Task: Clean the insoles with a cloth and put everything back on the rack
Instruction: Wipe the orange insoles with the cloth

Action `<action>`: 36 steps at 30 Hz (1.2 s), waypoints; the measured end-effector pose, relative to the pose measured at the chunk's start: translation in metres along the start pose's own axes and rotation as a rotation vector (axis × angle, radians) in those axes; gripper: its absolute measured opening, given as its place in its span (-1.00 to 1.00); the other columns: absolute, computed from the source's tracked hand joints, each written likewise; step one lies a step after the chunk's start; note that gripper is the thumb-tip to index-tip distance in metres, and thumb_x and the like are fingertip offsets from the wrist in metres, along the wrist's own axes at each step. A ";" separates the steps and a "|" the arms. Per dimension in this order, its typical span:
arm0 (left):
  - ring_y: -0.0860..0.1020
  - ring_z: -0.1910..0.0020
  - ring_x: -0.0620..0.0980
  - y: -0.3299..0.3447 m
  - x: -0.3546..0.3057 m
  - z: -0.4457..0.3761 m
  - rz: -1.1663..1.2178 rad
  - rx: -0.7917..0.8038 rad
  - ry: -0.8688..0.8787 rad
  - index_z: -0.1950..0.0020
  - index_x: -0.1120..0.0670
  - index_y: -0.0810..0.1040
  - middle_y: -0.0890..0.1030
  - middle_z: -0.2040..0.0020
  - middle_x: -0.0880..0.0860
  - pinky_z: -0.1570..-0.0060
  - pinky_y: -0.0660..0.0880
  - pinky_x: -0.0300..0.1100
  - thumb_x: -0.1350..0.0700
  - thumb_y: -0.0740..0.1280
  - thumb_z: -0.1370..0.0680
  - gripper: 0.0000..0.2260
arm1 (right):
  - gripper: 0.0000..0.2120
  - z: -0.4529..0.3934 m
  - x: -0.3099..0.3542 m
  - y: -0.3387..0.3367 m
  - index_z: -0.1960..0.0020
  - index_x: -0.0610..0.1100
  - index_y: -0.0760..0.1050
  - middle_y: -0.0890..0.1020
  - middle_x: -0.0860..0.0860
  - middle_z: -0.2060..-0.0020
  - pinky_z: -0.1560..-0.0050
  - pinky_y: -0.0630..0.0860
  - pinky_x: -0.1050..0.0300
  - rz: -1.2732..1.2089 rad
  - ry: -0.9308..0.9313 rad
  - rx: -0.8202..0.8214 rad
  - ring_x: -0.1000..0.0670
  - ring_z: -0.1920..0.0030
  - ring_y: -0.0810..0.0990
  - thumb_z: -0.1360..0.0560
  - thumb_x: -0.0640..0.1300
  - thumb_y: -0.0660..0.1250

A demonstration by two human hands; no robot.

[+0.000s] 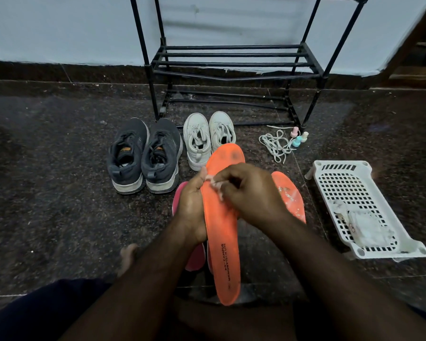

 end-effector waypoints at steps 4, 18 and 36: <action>0.62 -0.04 0.21 0.007 -0.001 0.004 -0.023 0.041 -0.038 -0.43 0.14 0.48 0.60 -0.20 0.21 0.03 0.45 0.08 -0.27 0.10 -0.62 -0.40 | -0.82 -0.014 -0.013 -0.024 0.02 -0.12 0.68 0.60 0.08 0.14 0.02 0.33 0.53 0.189 -0.077 -0.218 0.16 0.10 0.54 -0.45 -0.31 0.39; 0.64 0.00 0.17 0.018 -0.005 0.001 -0.157 -0.078 -0.003 -0.37 0.10 0.55 0.64 -0.17 0.16 0.11 0.51 0.04 -0.27 0.16 -0.60 -0.45 | -0.80 -0.015 -0.010 -0.027 0.00 -0.11 0.66 0.63 -0.01 0.08 -0.05 0.42 0.27 0.280 -0.064 -0.194 0.00 0.03 0.60 -0.46 -0.31 0.35; 0.60 0.16 0.02 0.022 -0.001 0.007 -0.182 0.083 0.024 -0.09 0.13 0.65 0.55 -0.04 0.16 0.25 0.48 -0.06 -0.12 0.11 -0.67 -0.57 | -0.75 -0.017 -0.004 -0.015 0.04 -0.18 0.65 0.63 -0.07 0.12 0.00 0.50 0.09 0.286 -0.222 -0.133 -0.08 0.06 0.60 -0.40 -0.25 0.23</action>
Point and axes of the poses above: each hand's wrist, its own z-axis away from the middle knuckle, its own y-axis out of the palm, x = y × z, the point moved 1 cm from there along -z, towards the middle knuckle
